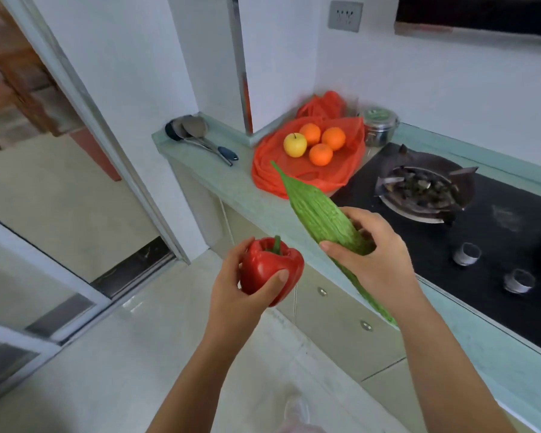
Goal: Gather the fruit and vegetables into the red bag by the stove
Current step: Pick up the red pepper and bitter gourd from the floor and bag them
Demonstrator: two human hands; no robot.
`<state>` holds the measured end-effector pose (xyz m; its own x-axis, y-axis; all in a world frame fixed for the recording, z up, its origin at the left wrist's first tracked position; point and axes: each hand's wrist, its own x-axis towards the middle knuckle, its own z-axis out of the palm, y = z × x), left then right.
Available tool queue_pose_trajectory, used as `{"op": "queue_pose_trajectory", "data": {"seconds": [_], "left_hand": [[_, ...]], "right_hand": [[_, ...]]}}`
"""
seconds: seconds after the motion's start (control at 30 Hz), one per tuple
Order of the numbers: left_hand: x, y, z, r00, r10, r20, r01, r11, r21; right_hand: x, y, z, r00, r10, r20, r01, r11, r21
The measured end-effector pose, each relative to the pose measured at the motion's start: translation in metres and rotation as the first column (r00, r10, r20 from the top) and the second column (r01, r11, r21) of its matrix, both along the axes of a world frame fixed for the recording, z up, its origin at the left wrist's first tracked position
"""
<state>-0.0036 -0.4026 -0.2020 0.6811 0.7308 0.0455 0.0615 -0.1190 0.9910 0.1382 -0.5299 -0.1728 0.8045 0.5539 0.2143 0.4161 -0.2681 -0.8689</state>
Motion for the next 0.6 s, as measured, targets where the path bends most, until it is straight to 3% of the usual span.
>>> {"op": "queue_pose_trajectory", "data": {"seconds": [0.37, 0.6], "left_hand": [[0.078, 0.113, -0.021, 0.999, -0.002, -0.037, 0.001, 0.999, -0.038], [0.119, 0.223, -0.024, 0.996, -0.081, -0.042, 0.078, 0.995, -0.055]], "right_hand": [[0.084, 0.097, -0.009, 0.996, -0.018, 0.084, 0.027, 0.993, -0.111], [0.121, 0.177, -0.007, 0.962, -0.061, 0.265, 0.123, 0.966, -0.226]]}}
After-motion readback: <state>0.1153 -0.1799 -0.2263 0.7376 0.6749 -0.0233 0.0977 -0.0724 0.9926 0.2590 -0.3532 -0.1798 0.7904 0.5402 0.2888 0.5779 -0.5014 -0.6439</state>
